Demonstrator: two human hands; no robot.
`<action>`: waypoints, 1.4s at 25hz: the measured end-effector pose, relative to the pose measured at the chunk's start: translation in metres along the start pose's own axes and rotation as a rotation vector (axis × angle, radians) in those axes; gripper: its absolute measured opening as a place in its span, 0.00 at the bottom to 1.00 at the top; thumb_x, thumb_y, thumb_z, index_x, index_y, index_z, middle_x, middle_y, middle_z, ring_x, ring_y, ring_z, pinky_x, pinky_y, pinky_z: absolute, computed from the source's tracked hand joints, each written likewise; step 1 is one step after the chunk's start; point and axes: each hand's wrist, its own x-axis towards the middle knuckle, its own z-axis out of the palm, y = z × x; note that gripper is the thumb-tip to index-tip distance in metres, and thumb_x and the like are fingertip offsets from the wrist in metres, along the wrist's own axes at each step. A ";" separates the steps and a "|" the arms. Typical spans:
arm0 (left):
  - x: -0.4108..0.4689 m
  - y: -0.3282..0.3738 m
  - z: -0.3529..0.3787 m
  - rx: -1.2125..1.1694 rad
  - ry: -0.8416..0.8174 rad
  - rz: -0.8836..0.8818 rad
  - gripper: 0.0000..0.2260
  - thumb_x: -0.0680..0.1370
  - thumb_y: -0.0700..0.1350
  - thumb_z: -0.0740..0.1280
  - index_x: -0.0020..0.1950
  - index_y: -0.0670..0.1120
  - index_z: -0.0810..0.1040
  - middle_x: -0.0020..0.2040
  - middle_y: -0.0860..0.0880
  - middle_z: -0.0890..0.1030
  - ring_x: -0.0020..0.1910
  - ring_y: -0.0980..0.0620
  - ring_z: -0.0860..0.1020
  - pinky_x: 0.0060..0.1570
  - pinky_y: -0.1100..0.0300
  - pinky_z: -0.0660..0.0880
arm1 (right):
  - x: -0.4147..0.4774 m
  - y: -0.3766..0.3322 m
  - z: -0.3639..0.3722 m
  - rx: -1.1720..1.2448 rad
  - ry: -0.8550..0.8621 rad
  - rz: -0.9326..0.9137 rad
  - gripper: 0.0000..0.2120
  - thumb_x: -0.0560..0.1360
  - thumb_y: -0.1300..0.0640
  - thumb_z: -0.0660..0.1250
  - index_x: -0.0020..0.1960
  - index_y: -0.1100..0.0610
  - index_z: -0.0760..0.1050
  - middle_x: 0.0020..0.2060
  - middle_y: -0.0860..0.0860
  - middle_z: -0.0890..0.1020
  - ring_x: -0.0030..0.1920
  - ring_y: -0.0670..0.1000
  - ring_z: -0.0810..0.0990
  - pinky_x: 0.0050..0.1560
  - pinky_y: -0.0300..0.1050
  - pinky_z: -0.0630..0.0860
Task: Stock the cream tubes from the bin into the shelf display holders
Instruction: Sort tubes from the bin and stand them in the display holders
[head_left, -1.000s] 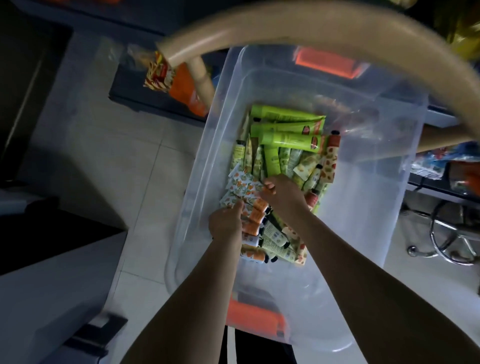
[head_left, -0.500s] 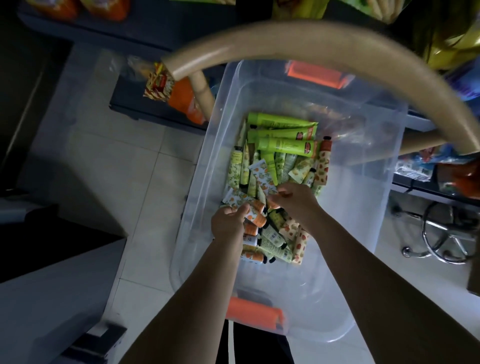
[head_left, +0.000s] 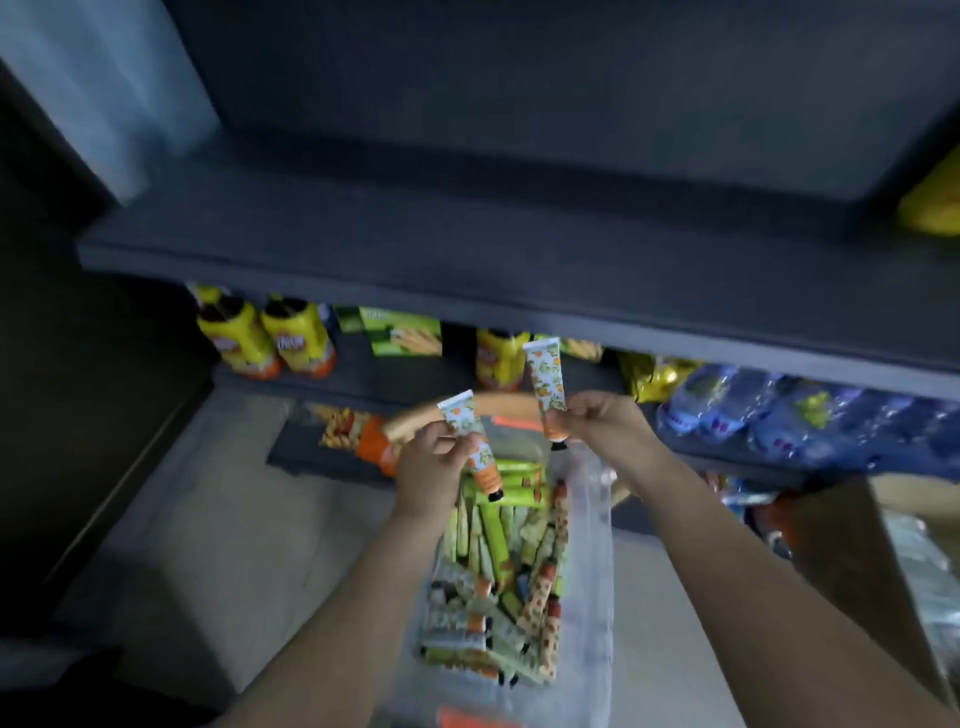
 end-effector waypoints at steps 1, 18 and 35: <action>-0.003 0.030 -0.009 -0.012 0.012 0.061 0.15 0.63 0.59 0.68 0.38 0.49 0.76 0.44 0.39 0.83 0.41 0.46 0.80 0.48 0.51 0.75 | -0.006 -0.026 -0.005 0.003 0.001 -0.048 0.03 0.70 0.61 0.73 0.41 0.60 0.80 0.33 0.53 0.83 0.37 0.50 0.79 0.44 0.46 0.73; 0.095 0.404 -0.152 -0.121 -0.214 0.789 0.04 0.74 0.42 0.69 0.44 0.51 0.77 0.41 0.48 0.81 0.41 0.51 0.81 0.50 0.54 0.78 | 0.001 -0.370 -0.001 0.067 0.391 -0.643 0.15 0.70 0.59 0.73 0.53 0.66 0.77 0.41 0.57 0.82 0.36 0.48 0.79 0.43 0.40 0.76; 0.287 0.507 -0.092 0.152 -0.314 0.951 0.10 0.75 0.42 0.69 0.54 0.42 0.76 0.47 0.49 0.79 0.45 0.53 0.78 0.43 0.64 0.75 | 0.165 -0.472 -0.019 -0.347 0.581 -0.483 0.12 0.67 0.57 0.76 0.49 0.58 0.80 0.45 0.53 0.84 0.47 0.52 0.82 0.51 0.44 0.78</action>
